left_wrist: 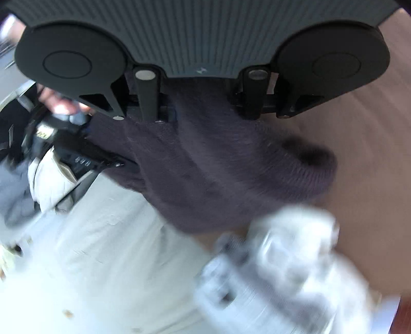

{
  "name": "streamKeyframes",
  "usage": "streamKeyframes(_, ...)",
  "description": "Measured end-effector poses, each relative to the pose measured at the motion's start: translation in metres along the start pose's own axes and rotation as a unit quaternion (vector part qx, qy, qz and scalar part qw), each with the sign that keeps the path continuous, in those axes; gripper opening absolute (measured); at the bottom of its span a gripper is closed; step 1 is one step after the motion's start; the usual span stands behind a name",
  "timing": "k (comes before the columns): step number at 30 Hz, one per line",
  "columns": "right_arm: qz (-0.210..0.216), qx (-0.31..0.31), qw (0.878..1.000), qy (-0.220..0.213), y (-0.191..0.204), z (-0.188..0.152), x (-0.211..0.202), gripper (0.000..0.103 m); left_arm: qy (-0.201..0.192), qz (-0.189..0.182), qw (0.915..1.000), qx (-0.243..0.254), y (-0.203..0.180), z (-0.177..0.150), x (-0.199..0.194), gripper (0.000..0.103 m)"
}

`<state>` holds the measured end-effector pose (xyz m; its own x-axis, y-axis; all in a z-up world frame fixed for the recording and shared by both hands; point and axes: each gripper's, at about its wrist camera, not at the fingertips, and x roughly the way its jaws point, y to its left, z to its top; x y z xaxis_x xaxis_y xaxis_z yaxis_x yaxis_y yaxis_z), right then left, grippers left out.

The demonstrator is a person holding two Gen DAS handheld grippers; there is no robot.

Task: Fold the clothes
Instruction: 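Carry the folded sweater with both tools toward the stack of white clothes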

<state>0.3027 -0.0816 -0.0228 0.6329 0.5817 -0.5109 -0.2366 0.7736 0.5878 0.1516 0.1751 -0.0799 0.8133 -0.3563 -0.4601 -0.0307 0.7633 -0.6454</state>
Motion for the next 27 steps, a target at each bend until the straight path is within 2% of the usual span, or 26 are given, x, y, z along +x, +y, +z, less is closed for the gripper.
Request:
streamKeyframes(4, 0.007, -0.139, 0.990, 0.003, 0.082, 0.036, -0.050, 0.038, -0.038, -0.013, 0.9991, 0.011, -0.022, 0.016, -0.030, 0.026)
streamKeyframes(7, 0.001, -0.253, 0.967, 0.010, 0.159, 0.060, -0.081, 0.037, -0.077, -0.033, 0.9965, 0.005, -0.037, 0.034, -0.056, 0.026)
streamKeyframes(9, -0.012, -0.320, 0.947, 0.019, 0.210, 0.074, -0.094, 0.037, -0.112, -0.029, 0.9932, 0.018, -0.048, 0.046, -0.079, 0.025)
streamKeyframes(12, -0.028, -0.385, 0.922, 0.021, 0.263, 0.087, -0.097, 0.037, -0.159, -0.018, 0.9867, 0.032, -0.054, 0.068, -0.112, 0.025)
streamKeyframes(16, -0.034, -0.446, 0.894, 0.003, 0.324, 0.088, -0.094, 0.036, -0.187, -0.012, 0.9821, 0.025, -0.042, 0.110, -0.139, 0.026)
streamKeyframes(19, -0.009, -0.478, 0.877, -0.041, 0.350, 0.098, -0.101, 0.036, -0.200, 0.043, 0.9753, 0.084, -0.054, 0.156, -0.150, 0.025)
streamKeyframes(20, 0.000, -0.479, 0.876, -0.060, 0.356, 0.104, -0.099, 0.036, -0.210, 0.054, 0.9719, 0.092, -0.056, 0.173, -0.152, 0.025)
streamKeyframes(21, 0.006, -0.469, 0.880, -0.081, 0.359, 0.111, -0.094, 0.036, -0.216, 0.064, 0.9698, 0.093, -0.056, 0.188, -0.151, 0.026)
streamKeyframes(23, 0.029, -0.419, 0.898, -0.128, 0.362, 0.125, -0.075, 0.039, -0.223, 0.082, 0.9670, 0.092, -0.053, 0.215, -0.148, 0.026)
streamKeyframes(25, 0.072, -0.356, 0.921, -0.137, 0.350, 0.138, -0.045, 0.044, -0.207, 0.105, 0.9692, 0.083, -0.040, 0.236, -0.131, 0.026)
streamKeyframes(26, 0.087, -0.324, 0.932, -0.135, 0.335, 0.142, -0.024, 0.052, -0.188, 0.113, 0.9730, 0.070, -0.028, 0.241, -0.118, 0.026)
streamKeyframes(27, 0.102, -0.292, 0.942, -0.132, 0.321, 0.146, -0.003, 0.054, -0.165, 0.118, 0.9778, 0.052, -0.012, 0.245, -0.102, 0.026)
